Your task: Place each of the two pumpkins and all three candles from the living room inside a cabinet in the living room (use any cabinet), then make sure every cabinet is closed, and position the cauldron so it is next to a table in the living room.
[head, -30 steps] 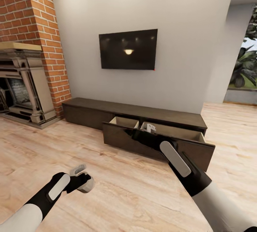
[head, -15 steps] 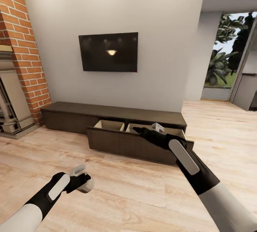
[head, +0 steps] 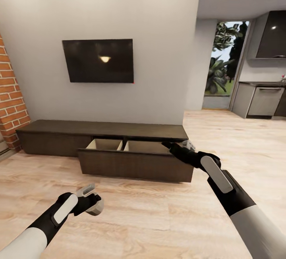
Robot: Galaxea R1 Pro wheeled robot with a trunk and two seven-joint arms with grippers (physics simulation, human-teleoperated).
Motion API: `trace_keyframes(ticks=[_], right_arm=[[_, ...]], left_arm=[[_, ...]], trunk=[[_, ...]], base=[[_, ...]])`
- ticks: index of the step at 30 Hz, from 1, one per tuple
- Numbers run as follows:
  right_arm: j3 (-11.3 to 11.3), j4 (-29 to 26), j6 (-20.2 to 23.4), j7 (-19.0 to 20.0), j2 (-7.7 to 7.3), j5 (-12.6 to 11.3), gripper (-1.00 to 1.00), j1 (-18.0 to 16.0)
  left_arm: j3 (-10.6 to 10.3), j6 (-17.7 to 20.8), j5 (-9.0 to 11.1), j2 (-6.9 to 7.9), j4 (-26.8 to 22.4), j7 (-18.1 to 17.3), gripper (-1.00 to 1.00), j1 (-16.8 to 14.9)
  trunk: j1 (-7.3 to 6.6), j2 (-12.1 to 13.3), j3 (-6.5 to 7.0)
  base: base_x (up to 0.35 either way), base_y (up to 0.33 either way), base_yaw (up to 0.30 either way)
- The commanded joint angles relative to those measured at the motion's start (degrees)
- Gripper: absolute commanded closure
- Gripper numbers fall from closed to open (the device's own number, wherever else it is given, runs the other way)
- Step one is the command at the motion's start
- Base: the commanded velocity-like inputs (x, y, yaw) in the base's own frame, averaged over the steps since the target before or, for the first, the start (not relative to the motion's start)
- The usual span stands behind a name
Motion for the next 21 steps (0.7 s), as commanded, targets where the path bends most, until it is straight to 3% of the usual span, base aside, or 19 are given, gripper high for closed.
trace_keyframes(ticks=[1,14,21], right_arm=[[0.07,0.07,-0.03,-0.37,-0.16,-0.7,-1.0,-0.05],[-0.11,1.61,-0.03,-0.07,-0.38,-1.94,-1.0,-0.03],[-0.11,1.59,-0.08,-0.07,-0.38,-2.07,-1.0,-0.03]], left_arm=[[-0.32,0.02,0.65,0.1,-0.15,0.57,1.0,-0.02],[-0.44,0.02,0.66,0.11,-0.14,0.57,1.0,-0.02],[-0.45,0.02,0.64,0.11,-0.14,0.57,1.0,-0.02]], trunk=[[-0.23,0.38,0.12],[-3.09,5.6,2.45],[-4.63,8.41,3.71]], base=[[0.0,0.0,-0.295],[0.0,0.0,-0.29],[0.0,0.0,-0.083]])
